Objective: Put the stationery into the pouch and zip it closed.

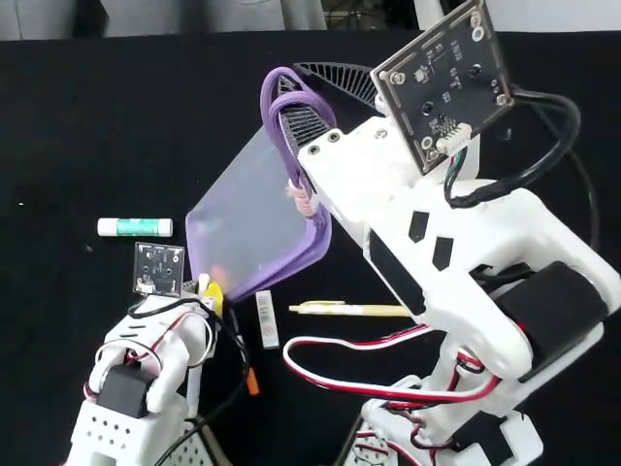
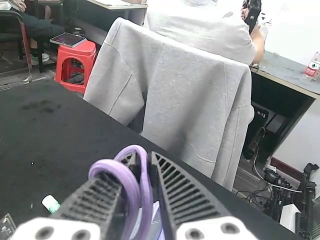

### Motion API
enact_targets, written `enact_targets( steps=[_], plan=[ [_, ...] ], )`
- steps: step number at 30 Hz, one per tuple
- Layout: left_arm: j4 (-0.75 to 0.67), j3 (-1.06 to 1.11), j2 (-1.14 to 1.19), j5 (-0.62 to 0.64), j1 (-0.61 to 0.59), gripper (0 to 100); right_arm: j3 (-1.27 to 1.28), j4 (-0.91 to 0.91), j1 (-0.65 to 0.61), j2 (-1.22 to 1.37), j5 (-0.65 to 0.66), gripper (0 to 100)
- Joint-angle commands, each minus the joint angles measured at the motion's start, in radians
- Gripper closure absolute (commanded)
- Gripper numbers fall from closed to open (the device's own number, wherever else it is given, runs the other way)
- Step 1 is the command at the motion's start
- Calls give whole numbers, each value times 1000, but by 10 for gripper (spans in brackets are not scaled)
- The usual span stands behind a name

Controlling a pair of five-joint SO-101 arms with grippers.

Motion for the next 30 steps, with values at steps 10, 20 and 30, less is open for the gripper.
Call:
enact_targets(
  steps=[10,20,30],
  plan=[
    [89,76,17,-3,5,970,-45,5,14,-2,-8,974],
    [107,76,14,-9,194,969,-45,3,14,-2,-8,974],
    [-49,-38,12,-5,-130,970,-45,3,14,-2,-8,974]
  ],
)
